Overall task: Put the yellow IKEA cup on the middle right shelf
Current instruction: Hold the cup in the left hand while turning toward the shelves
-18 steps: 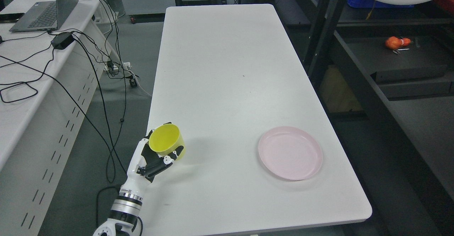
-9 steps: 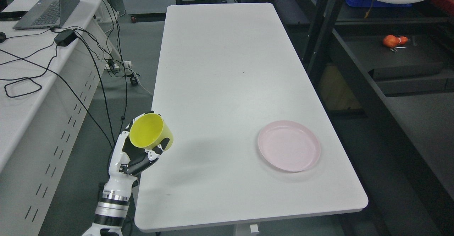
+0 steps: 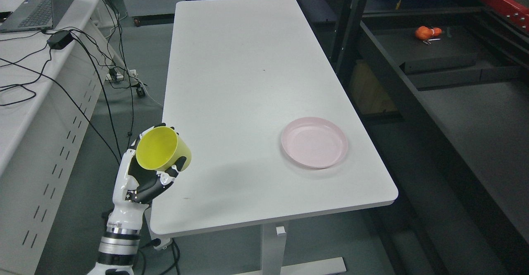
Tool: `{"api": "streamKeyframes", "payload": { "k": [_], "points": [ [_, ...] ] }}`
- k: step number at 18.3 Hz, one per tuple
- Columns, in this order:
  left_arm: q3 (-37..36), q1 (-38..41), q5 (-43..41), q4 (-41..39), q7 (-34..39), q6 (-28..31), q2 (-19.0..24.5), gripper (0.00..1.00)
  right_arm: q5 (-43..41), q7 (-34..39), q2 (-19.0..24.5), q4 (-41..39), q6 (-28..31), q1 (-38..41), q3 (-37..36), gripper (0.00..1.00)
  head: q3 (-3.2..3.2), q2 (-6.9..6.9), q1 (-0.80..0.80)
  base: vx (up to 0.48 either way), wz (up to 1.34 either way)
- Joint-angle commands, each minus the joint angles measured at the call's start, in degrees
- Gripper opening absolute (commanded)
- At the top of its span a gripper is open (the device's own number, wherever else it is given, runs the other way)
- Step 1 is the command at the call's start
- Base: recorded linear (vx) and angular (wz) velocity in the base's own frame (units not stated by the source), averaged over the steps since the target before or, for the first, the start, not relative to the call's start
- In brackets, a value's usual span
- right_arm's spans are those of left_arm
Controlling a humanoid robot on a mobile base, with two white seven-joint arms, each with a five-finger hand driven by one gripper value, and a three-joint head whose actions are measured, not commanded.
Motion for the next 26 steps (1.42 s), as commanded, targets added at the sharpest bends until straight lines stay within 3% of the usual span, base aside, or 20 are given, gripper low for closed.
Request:
{"api": "streamKeyframes", "payload": {
  "k": [1, 13, 26],
  "points": [
    [1.23, 0.50, 0.04, -2.36, 0.03, -0.17, 1.00, 0.00, -1.41, -0.03, -1.00, 0.00, 0.05, 0.79, 0.97, 0.99, 0.00, 0.00, 0.00, -0.180, -0.16],
    [0.80, 1.37, 0.04, -2.45, 0.03, -0.34, 1.00, 0.00, -1.41, -0.03, -1.00, 0.00, 0.05, 0.79, 0.97, 0.99, 0.00, 0.00, 0.00, -0.206, -0.22],
    [-3.15, 3.75, 0.04, -2.28, 0.03, -0.17, 1.00, 0.00, -1.41, -0.03, -1.00, 0.00, 0.05, 0.79, 0.97, 0.99, 0.00, 0.00, 0.00, -0.195, -0.74]
  ]
}}
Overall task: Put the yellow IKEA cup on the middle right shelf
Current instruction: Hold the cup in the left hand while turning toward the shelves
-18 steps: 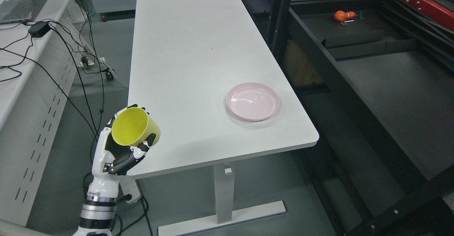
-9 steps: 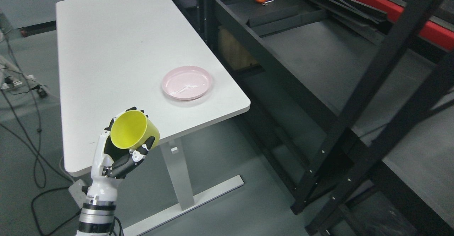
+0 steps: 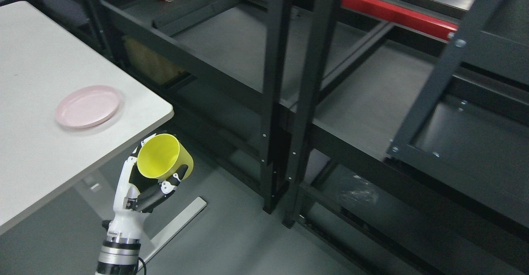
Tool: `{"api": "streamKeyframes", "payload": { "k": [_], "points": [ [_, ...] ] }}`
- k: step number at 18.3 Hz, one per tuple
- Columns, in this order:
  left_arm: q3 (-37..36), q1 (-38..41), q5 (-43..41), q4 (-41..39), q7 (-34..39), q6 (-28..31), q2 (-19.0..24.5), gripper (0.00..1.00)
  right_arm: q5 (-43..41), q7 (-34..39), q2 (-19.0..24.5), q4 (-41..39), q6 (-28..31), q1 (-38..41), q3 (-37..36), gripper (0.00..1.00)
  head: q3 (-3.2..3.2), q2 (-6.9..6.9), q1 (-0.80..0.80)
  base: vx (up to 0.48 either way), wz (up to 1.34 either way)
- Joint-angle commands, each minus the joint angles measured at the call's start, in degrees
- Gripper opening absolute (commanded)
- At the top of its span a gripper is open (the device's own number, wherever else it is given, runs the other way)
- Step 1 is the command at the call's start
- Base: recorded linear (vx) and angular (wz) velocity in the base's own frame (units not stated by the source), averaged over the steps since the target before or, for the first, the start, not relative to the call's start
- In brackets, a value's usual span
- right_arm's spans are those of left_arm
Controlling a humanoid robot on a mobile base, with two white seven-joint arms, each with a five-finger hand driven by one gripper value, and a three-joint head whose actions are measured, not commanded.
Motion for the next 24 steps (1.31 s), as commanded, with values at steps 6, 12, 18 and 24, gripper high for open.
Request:
{"api": "streamKeyframes", "payload": {
  "k": [6, 12, 18, 24],
  "points": [
    [-3.36, 1.06, -0.02, -0.13, 0.41, -0.09, 1.00, 0.00, -1.41, -0.04, -1.00, 0.00, 0.05, 0.79, 0.97, 0.99, 0.00, 0.00, 0.00, -0.184, -0.89],
    [-3.45, 0.97, -0.02, -0.13, 0.41, 0.17, 1.00, 0.00, -1.41, -0.04, -1.00, 0.00, 0.05, 0.79, 0.97, 1.00, 0.00, -0.01, 0.00, -0.155, -0.99],
    [-3.80, 1.06, -0.02, -0.13, 0.41, 0.08, 1.00, 0.00, -1.41, -0.04, -1.00, 0.00, 0.05, 0.79, 0.97, 1.00, 0.00, -0.03, 0.00, -0.093, -0.66],
    [-4.94, 0.62, -0.02, -0.13, 0.41, 0.17, 1.00, 0.00, -1.41, -0.04, -1.00, 0.00, 0.05, 0.79, 0.97, 0.99, 0.00, -0.04, 0.00, 0.042, 0.02]
  ]
}}
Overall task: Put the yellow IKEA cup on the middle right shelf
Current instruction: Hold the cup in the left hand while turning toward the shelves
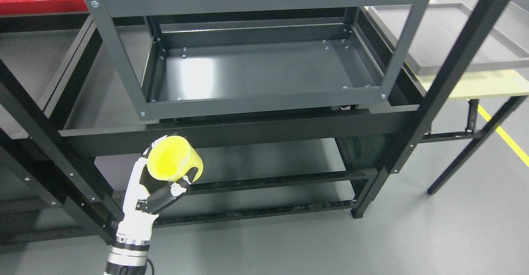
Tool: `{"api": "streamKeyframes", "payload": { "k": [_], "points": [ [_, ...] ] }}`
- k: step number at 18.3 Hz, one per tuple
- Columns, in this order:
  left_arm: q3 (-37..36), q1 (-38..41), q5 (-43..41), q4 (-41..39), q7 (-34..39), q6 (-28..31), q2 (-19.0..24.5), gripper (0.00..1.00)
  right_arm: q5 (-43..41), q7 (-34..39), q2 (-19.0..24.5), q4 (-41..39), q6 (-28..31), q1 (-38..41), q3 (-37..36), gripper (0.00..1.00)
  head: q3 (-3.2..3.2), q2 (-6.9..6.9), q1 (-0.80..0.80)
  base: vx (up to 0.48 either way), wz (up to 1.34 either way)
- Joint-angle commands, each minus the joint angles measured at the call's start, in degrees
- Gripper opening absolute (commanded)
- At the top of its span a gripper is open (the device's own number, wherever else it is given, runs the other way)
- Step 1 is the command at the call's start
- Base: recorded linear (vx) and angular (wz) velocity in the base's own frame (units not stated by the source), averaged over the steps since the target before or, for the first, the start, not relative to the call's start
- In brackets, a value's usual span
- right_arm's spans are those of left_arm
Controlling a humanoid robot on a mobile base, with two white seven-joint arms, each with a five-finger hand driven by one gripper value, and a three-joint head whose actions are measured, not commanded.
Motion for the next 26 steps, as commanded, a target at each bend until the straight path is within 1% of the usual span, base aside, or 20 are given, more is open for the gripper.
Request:
{"api": "streamKeyframes", "payload": {
  "k": [1, 11, 17, 19, 23, 24, 26],
  "points": [
    [-2.29, 0.35, 0.00, -0.01, -0.04, 0.08, 1.00, 0.00, -1.40, -0.04, -1.00, 0.00, 0.05, 0.82, 1.05, 0.99, 0.00, 0.00, 0.00, 0.084, 0.19],
    [-2.47, -0.62, 0.09, -0.01, -0.31, -0.01, 1.00, 0.00, -1.40, -0.04, -1.00, 0.00, 0.05, 0.82, 0.97, 0.99, 0.00, 0.00, 0.00, 0.103, -0.07],
    [-3.95, -4.75, 0.09, -0.01, -0.48, -0.45, 1.00, 0.01, -1.40, -0.04, -1.00, 0.00, 0.05, 0.82, 0.97, 0.99, 0.00, -0.01, 0.00, 0.187, 0.14],
    [-6.93, -5.80, 0.09, -0.01, -0.48, -0.45, 1.00, 0.01, -1.40, -0.04, -1.00, 0.00, 0.05, 0.82, 0.97, 0.99, 0.00, -0.01, 0.00, 0.201, 0.22],
    [-15.98, -6.60, 0.26, -0.01, -0.48, -1.68, 1.00, 0.02, -1.40, -0.04, -1.00, 0.00, 0.05, 0.82, 0.97, 0.99, 0.00, -0.02, 0.00, 0.168, 0.15],
    [-18.61, -6.60, 0.27, -0.01, -0.48, -1.68, 1.00, 0.01, -1.40, -0.04, -1.00, 0.00, 0.05, 0.82, 0.97, 0.99, 0.00, -0.02, 0.00, 0.082, 0.08],
    [-26.95, -6.95, 0.18, -0.01, -0.40, -1.77, 1.00, 0.01, -1.40, -0.04, -1.00, 0.00, 0.05, 0.82, 0.97, 0.99, 0.00, -0.01, 0.00, 0.077, 0.00]
  ]
}}
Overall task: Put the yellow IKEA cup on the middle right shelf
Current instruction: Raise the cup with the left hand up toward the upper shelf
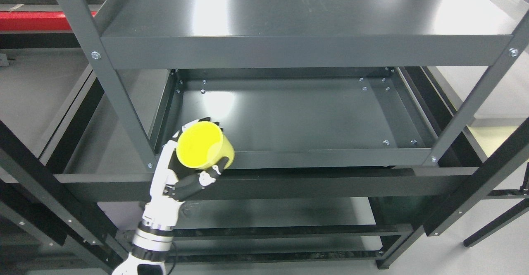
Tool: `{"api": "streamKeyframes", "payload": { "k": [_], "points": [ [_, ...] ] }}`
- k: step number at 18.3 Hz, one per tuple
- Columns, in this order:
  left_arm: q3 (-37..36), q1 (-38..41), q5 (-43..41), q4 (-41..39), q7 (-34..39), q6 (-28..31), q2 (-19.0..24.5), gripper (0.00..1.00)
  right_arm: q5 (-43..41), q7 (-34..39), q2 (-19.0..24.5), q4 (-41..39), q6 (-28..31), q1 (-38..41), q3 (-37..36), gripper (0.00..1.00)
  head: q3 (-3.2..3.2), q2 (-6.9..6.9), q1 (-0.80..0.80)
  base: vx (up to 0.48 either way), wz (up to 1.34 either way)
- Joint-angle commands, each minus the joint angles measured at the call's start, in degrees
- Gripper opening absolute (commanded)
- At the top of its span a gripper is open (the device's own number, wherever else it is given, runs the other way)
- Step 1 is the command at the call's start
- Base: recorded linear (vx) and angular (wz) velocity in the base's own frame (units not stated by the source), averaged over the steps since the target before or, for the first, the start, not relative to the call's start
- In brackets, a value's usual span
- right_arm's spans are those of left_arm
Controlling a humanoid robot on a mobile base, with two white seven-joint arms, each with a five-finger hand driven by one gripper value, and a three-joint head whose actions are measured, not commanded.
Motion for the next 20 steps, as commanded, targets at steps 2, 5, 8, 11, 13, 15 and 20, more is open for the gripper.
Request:
{"api": "streamKeyframes", "payload": {
  "k": [2, 5, 8, 11, 13, 15, 20],
  "points": [
    [-22.04, -4.16, 0.00, -0.08, 0.03, -0.36, 1.00, 0.00, -1.41, -0.04, -1.00, 0.00, 0.05, 0.80, 0.97, 1.00, 0.00, 0.00, 0.00, 0.012, 0.03],
    [-29.77, -9.69, 0.09, -0.08, -0.14, -0.19, 1.00, 0.00, -1.41, -0.04, -1.00, 0.00, 0.05, 0.80, 0.97, 0.99, 0.00, 0.00, 0.00, 0.004, 0.01],
    [-38.47, -17.51, 0.87, -0.08, -0.14, -0.10, 1.00, 0.00, -1.41, -0.04, -1.00, 0.00, 0.05, 0.80, 0.97, 0.99, 0.00, 0.00, 0.00, -0.016, -0.02],
    [-44.55, -24.02, 4.13, -0.08, -0.14, 0.25, 1.00, 0.00, -1.41, -0.04, -1.00, 0.00, 0.05, 0.80, 0.97, 0.99, 0.00, 0.00, 0.00, -0.004, 0.00],
    [-45.62, -27.54, 5.01, -0.08, -0.14, 0.25, 1.00, 0.00, -1.41, -0.04, -1.00, 0.00, 0.05, 0.80, 0.97, 0.99, 0.00, 0.00, 0.00, 0.000, 0.00],
    [-45.36, -31.67, 8.94, -0.08, -0.06, 0.16, 1.00, 0.00, -1.41, -0.04, -1.00, 0.00, 0.05, 0.80, 0.97, 0.99, 0.00, 0.00, 0.00, 0.000, 0.00],
    [-38.95, -37.22, 15.11, -0.08, -0.05, -0.01, 1.00, 0.00, -1.41, -0.04, -1.00, 0.00, 0.05, 0.80, 0.97, 1.00, 0.00, 0.00, 0.00, 0.000, 0.00]
  ]
}}
